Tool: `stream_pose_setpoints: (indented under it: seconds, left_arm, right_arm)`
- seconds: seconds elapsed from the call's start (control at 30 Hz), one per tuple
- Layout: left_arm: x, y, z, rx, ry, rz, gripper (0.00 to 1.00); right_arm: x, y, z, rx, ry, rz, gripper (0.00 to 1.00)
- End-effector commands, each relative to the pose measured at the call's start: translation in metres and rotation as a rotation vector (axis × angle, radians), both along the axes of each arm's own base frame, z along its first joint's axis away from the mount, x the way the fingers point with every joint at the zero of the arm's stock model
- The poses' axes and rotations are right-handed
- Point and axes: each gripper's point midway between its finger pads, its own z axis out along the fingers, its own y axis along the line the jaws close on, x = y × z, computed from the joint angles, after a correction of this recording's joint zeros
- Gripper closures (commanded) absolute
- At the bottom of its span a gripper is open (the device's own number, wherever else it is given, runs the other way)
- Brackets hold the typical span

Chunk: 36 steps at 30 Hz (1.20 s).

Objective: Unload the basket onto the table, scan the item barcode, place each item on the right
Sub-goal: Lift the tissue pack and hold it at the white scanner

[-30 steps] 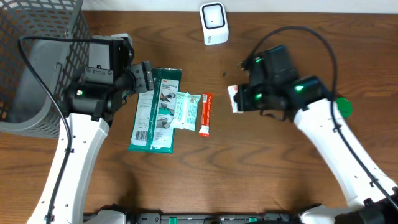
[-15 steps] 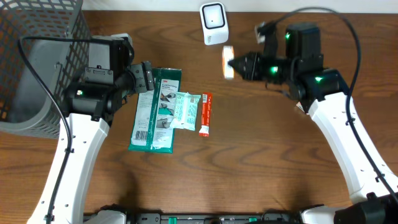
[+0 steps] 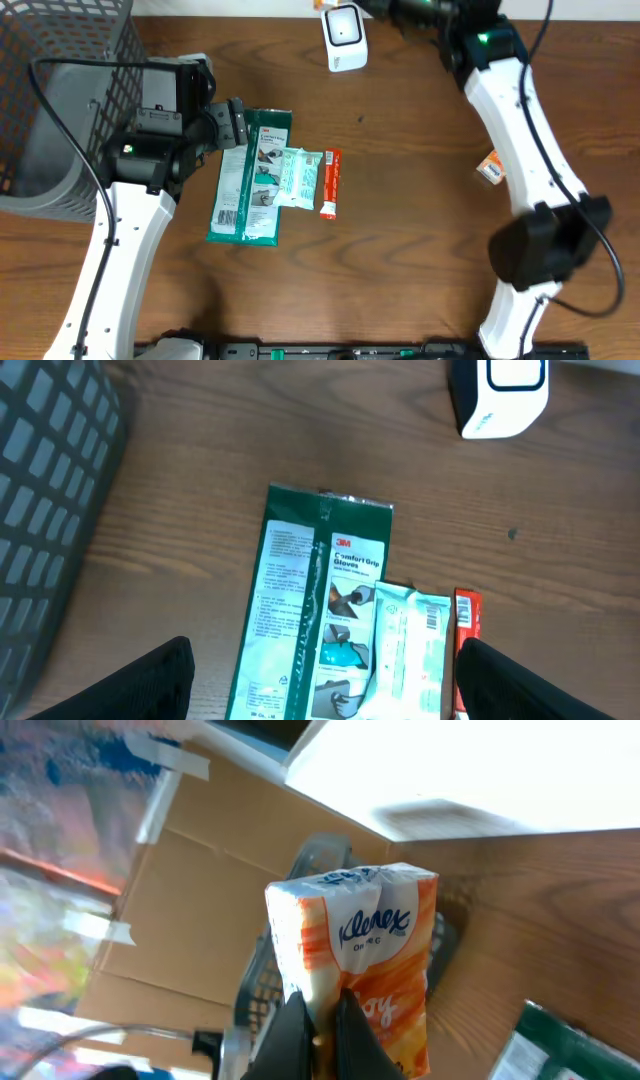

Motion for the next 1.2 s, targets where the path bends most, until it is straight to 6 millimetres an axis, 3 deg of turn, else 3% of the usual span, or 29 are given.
stream_pose_setpoints:
  seconds: [0.0, 0.23, 0.43, 0.7, 0.83, 1.03, 1.17]
  left_arm:
    - [0.0, 0.001, -0.001, 0.0, 0.004, 0.007, 0.16]
    - [0.0, 0.001, -0.001, 0.0, 0.004, 0.007, 0.16]
    - [0.0, 0.001, -0.001, 0.0, 0.004, 0.007, 0.16]
    - [0.0, 0.001, -0.001, 0.0, 0.004, 0.007, 0.16]
    - [0.0, 0.001, -0.001, 0.0, 0.004, 0.007, 0.16]
    - [0.0, 0.001, -0.001, 0.0, 0.004, 0.007, 0.16]
    - [0.0, 0.001, -0.001, 0.0, 0.004, 0.007, 0.16]
  right_arm:
    - [0.042, -0.01, -0.029, 0.049, 0.115, -0.029, 0.99]
    - [0.106, -0.035, -0.137, 0.025, 0.273, -0.19, 0.99]
    - [0.14, -0.034, -0.211, 0.072, 0.252, -0.207, 0.99]
    - [0.15, -0.033, -0.265, 0.112, 0.272, -0.211, 0.99]
    - [0.15, -0.032, -0.264, 0.113, 0.262, -0.203, 0.99]
    - [0.145, -0.031, -0.224, 0.151, 0.116, -0.137, 0.99]
    - [0.139, -0.032, -0.182, 0.157, 0.074, -0.131, 0.98]
